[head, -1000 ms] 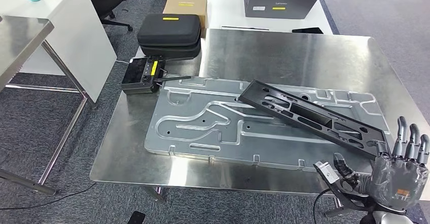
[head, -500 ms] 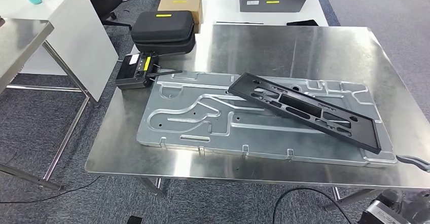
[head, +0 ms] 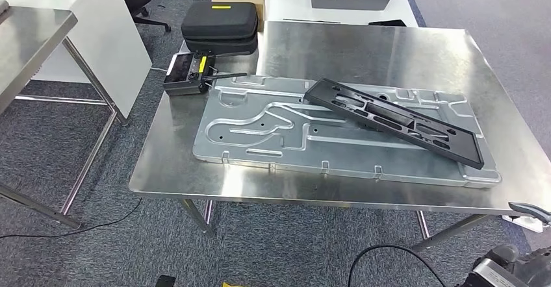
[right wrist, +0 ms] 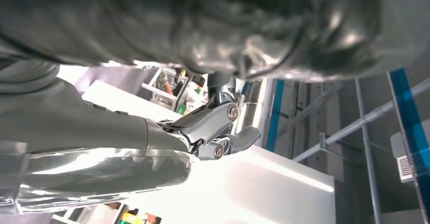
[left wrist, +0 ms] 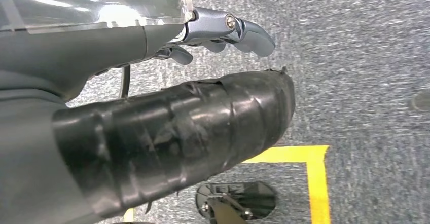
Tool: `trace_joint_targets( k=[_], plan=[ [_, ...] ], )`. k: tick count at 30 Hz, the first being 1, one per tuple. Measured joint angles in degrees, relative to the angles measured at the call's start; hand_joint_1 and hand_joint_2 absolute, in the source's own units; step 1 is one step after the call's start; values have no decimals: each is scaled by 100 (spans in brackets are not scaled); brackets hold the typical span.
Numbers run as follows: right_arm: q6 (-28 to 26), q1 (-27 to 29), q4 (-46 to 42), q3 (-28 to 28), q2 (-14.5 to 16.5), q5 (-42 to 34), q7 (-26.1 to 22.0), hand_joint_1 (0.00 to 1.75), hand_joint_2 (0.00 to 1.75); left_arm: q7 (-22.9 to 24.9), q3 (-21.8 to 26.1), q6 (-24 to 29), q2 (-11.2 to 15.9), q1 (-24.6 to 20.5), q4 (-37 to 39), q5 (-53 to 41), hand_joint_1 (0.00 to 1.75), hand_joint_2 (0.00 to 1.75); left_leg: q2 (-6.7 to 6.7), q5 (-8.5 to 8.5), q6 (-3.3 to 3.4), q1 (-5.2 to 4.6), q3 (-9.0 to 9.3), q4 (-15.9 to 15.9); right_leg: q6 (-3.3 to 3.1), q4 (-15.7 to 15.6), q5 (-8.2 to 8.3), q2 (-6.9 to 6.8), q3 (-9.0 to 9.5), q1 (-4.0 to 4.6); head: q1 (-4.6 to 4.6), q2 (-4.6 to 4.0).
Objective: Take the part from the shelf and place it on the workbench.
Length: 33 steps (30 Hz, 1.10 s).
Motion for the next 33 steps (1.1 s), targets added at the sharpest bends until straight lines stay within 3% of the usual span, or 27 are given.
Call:
trace_joint_targets(
  k=[2, 4, 6, 7, 8, 11, 12, 13, 14, 16, 18, 20, 22, 23, 24, 26, 27, 28, 30, 31, 32, 33],
  plan=[
    [0, -6, -1, 7, 10, 4, -1, 0, 0, 0, 3, 2, -2, -2, 0, -1, 0, 0, -6, 62, -34, -10, -110, 59, -72, -824, 82, 2, 592, 32, -3, 1],
    [0, -5, -2, 12, 19, 8, -1, 0, 0, 0, 6, 6, -4, -3, 0, -2, 0, 0, -11, 136, -99, -10, -154, 75, -135, -1296, 19, 4, 865, 80, -4, 2],
    [0, 1, -2, 14, 29, 9, -1, 0, 0, 0, 10, 10, -3, 2, 0, -2, 0, 0, -15, 208, -177, 0, -171, 56, -204, -1368, 94, -6, 834, 86, -2, 2],
    [0, -2, -2, 16, 36, 9, -1, 0, 0, 0, 13, 10, -2, 5, 0, -2, 0, 0, -20, 167, -211, 4, -199, 82, -249, -1397, 153, -17, 790, 73, -3, 2],
    [0, -2, -2, 21, 46, 9, -1, 0, 0, 0, 14, 11, -1, 9, 0, -2, 0, 0, -26, 26, -240, 7, -246, 176, -302, -1422, 222, -29, 732, 57, -7, 2],
    [1, 0, 0, 34, 73, 9, 0, 0, 0, 2, 16, 11, 2, 11, 0, -2, 0, 0, -34, -788, -309, 30, -482, 1052, -379, -1418, 421, -55, 483, 49, -20, 2],
    [1, 2, 1, 35, 77, 9, 0, 0, 0, 2, 16, 11, 3, 11, 0, -2, 0, 0, -33, -936, -331, 37, -526, 1380, -375, -1398, 483, -61, 389, 51, -20, 2],
    [2, 3, 1, 36, 81, 9, 0, 0, 0, 2, 16, 11, 4, 11, 0, -2, 0, 0, -33, -930, -346, 45, -503, 1572, -367, -1374, 540, -67, 295, 53, -21, 2],
    [2, 4, 1, 36, 86, 9, 0, 0, 0, 2, 17, 11, 5, 11, 0, -2, 0, 0, -32, -804, -355, 52, -395, 1586, -355, -1343, 595, -73, 202, 52, -21, 2],
    [1, 4, 1, 36, 95, 9, 0, 0, 0, 2, 18, 11, 8, 5, 0, -2, 0, 0, -33, -496, -344, 63, 96, 1042, -319, -1262, 693, -76, 26, 49, -22, 1],
    [0, 4, 0, 36, 98, 10, 0, 0, 0, 2, 18, 12, 9, -12, 0, -2, 0, 0, -38, -506, -295, 45, 648, 234, -262, -1192, 778, -77, -91, 60, -20, 1],
    [0, 3, -1, 38, 99, 10, 1, 0, 0, 1, 20, 13, 11, -23, 0, -2, 0, 0, -45, -595, -231, 13, 824, -126, -192, -1187, 874, -84, -121, 64, -25, 2],
    [0, 9, 4, 40, 99, 11, 4, 0, 0, 1, 23, 13, 12, -15, 1, -2, 0, 0, -29, -486, -155, 23, 728, -144, -125, -1198, 937, -74, -148, 54, -30, 1],
    [0, 15, 9, 40, 99, 10, 7, 0, 0, 3, 27, 12, 15, -12, 1, -1, 0, 0, -13, -410, -114, 33, 660, -148, -95, -1127, 825, -60, -191, 48, -30, 0],
    [0, 21, 16, 40, 99, 10, 7, 0, 0, 4, 32, 13, 17, -11, 2, 2, 0, 0, 4, -330, -72, 48, 586, -162, -71, -976, 613, -46, -246, 42, -28, 0],
    [0, 27, 34, 40, 99, 9, 7, 0, 0, 7, 42, 14, 24, -15, 2, 5, 0, 0, 25, -182, -17, 50, 402, -157, -36, -366, -24, -33, -383, 30, -27, 1],
    [0, 28, 42, 40, 99, 9, 7, 0, 0, 7, 45, 14, 24, -15, 2, 5, 0, 0, 31, -109, -5, 48, 304, -146, -24, -28, -223, -33, -423, 28, -28, 2],
    [0, 30, 51, 40, 99, 9, 7, 0, 0, 7, 47, 14, 24, -14, 2, 4, 0, 0, 35, -36, -7, 46, 198, -130, -16, 244, -290, -32, -421, 28, -27, 2],
    [0, 32, 61, 40, 99, 9, 7, 0, 0, 7, 51, 14, 24, -12, 2, 4, 0, 0, 37, 94, -30, 46, -24, -70, -17, 280, -18, -32, -171, 25, -28, 1],
    [0, 31, 63, 41, 99, 9, 7, 0, 0, 8, 53, 14, 24, -13, 2, 4, 0, 0, 34, 149, -48, 47, -128, -28, -30, 9, 131, -32, 102, 24, -29, 1],
    [0, 28, 64, 42, 99, 9, 7, 0, 0, 9, 54, 14, 24, -14, 2, 5, 0, 0, 29, 196, -70, 39, -218, 17, -49, -403, 163, -30, 435, 32, -29, 2],
    [0, 26, 64, 48, 99, 10, 8, 0, 0, 11, 55, 14, 24, -14, 2, 7, 0, 0, 24, 239, -98, 32, -278, 56, -74, -826, 90, -26, 733, 42, -31, 2]
  ],
)
